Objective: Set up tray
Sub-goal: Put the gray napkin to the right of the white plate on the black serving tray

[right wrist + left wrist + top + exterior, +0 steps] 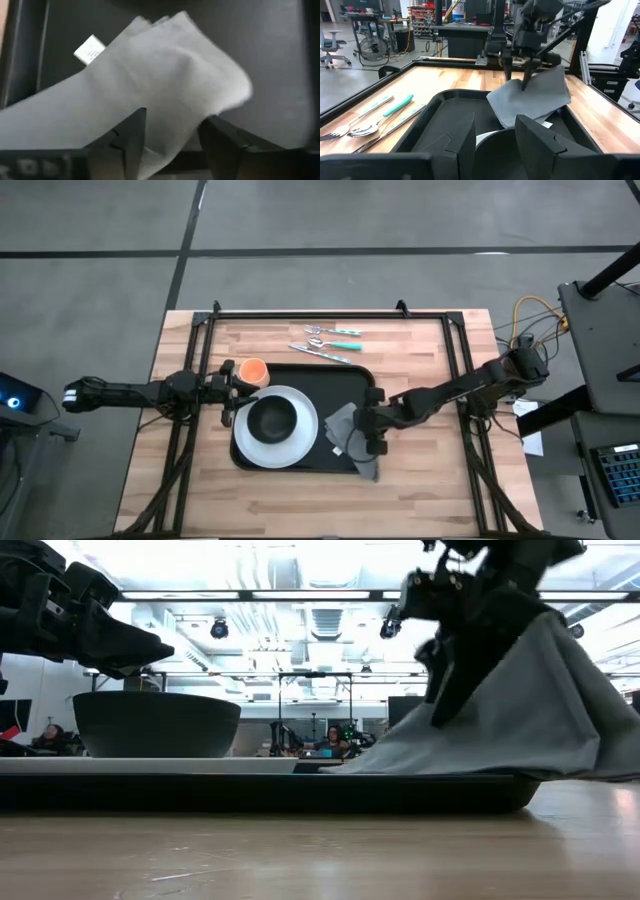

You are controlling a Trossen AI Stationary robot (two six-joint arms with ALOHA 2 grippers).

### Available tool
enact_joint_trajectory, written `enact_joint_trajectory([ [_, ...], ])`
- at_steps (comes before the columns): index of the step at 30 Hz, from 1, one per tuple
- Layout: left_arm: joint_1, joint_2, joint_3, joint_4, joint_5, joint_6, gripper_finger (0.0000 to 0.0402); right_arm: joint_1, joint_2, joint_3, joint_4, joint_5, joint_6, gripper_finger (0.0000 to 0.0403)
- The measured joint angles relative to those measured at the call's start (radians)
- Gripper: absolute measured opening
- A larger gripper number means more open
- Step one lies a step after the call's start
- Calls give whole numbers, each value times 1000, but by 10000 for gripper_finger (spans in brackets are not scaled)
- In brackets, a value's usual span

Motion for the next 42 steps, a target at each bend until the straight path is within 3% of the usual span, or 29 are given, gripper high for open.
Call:
enact_joint_trajectory([
  [5,0,3,0,0,0,0,118,0,1,106,-150,88,-53,209],
  [9,0,6,0,0,0,0,118,-1,1,151,-173,108,-110,233],
  [16,0,6,0,0,0,0,118,-10,39,137,-150,-74,-299,258],
  [28,0,12,0,0,0,0,118,-29,170,134,-73,-138,-516,265],
  [34,0,16,0,0,0,0,118,-62,218,158,-41,-257,-534,256],
  [42,0,28,0,0,0,0,118,-110,294,187,-44,-295,-556,249],
])
